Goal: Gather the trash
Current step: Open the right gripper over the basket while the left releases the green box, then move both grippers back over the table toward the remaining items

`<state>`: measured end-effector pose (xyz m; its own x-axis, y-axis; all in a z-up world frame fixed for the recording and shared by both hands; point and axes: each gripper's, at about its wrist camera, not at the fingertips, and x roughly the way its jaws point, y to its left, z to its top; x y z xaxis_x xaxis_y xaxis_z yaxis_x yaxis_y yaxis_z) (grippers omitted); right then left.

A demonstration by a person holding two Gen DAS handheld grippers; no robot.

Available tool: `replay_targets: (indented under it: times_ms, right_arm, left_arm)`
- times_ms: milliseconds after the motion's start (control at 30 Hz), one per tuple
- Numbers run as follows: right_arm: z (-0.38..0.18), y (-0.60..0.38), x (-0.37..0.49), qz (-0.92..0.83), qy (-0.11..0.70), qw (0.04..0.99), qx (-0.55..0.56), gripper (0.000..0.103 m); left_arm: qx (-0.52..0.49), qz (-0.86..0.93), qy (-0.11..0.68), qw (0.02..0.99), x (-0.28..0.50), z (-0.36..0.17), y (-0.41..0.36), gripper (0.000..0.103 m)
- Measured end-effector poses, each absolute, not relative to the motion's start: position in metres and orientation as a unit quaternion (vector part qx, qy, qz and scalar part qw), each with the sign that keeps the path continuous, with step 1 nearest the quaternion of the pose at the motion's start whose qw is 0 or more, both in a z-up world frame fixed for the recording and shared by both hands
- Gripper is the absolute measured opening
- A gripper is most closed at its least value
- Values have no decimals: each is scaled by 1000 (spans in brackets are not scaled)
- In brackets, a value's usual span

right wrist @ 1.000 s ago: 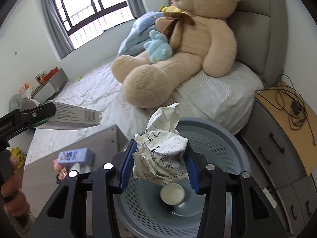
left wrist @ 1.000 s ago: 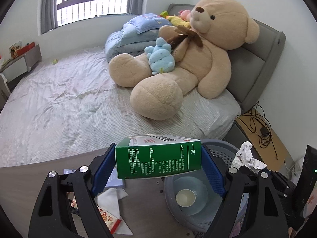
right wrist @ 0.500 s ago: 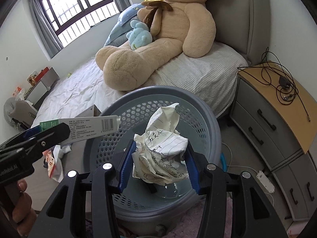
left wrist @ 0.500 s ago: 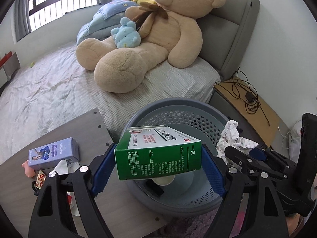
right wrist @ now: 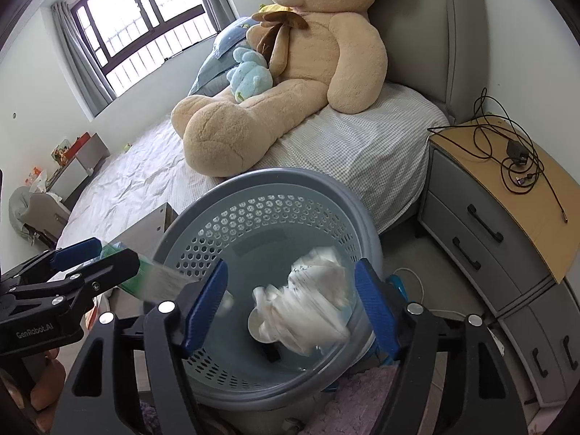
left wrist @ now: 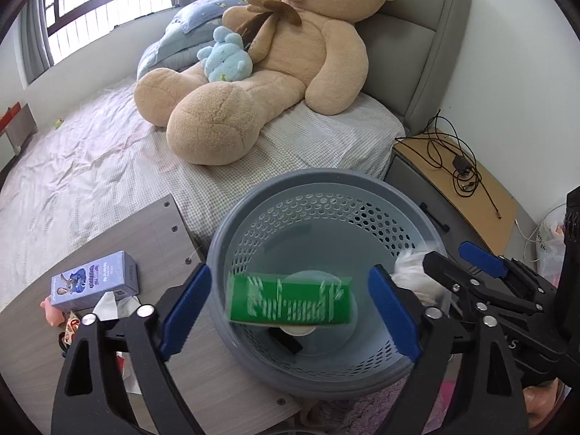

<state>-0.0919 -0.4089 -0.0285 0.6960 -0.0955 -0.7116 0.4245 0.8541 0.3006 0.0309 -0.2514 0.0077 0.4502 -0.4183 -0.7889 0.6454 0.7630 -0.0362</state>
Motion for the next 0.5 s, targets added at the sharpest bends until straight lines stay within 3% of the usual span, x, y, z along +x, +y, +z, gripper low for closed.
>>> replay_targets:
  times_ms: [500]
  right_arm:
    - [-26, -403, -98, -160, 363, 890, 225, 70]
  left_arm:
    - [125, -292, 420, 850, 37, 8, -234, 89]
